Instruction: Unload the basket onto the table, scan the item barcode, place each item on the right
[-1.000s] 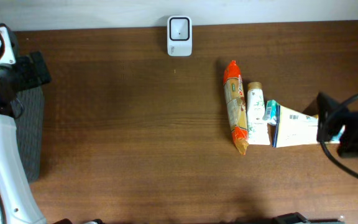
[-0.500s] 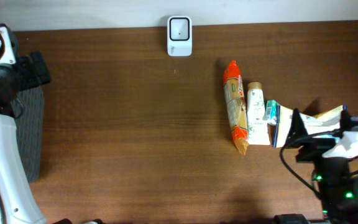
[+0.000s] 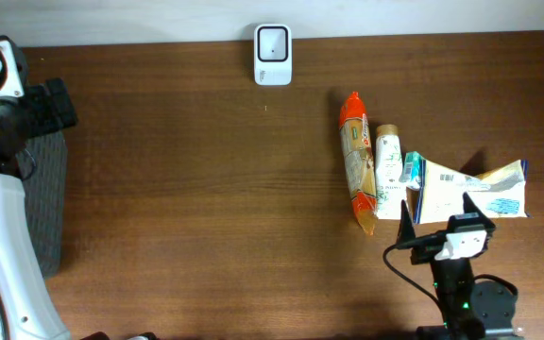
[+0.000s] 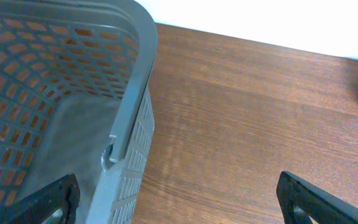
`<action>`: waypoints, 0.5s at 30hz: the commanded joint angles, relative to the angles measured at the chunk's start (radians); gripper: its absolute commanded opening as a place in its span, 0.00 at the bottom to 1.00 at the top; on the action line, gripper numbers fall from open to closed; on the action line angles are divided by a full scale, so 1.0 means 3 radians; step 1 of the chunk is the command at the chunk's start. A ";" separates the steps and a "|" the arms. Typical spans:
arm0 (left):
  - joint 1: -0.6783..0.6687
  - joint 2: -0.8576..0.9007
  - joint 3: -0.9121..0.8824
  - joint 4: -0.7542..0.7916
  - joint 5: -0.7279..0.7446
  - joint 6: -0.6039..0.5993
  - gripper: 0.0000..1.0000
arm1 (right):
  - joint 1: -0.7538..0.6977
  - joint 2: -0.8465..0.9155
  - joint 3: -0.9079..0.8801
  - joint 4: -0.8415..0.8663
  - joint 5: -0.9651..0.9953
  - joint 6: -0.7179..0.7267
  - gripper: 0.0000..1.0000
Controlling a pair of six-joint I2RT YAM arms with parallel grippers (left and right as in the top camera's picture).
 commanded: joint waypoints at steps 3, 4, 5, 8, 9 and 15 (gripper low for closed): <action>0.0003 -0.0017 0.0038 0.0004 -0.0013 0.0053 0.99 | -0.0023 -0.0175 -0.0328 0.0037 -0.0029 -0.0027 0.98; 0.0003 -0.0017 0.0039 0.0004 -0.0013 0.0053 0.99 | -0.0023 -0.0175 -0.0392 0.0061 -0.0031 -0.0025 0.98; 0.0003 -0.0017 0.0038 0.0004 -0.0013 0.0053 0.99 | -0.0023 -0.0175 -0.0437 0.0089 -0.0029 -0.0025 0.98; 0.0003 -0.0017 0.0038 0.0004 -0.0013 0.0053 0.99 | -0.0024 -0.0175 -0.0576 0.0188 -0.0025 -0.0028 0.99; 0.0003 -0.0017 0.0038 0.0004 -0.0013 0.0053 0.99 | -0.0023 -0.0175 -0.0601 0.0238 -0.0028 -0.0027 0.99; 0.0003 -0.0017 0.0038 0.0004 -0.0013 0.0053 0.99 | -0.0024 -0.0175 -0.0636 0.0318 -0.0029 -0.0028 0.99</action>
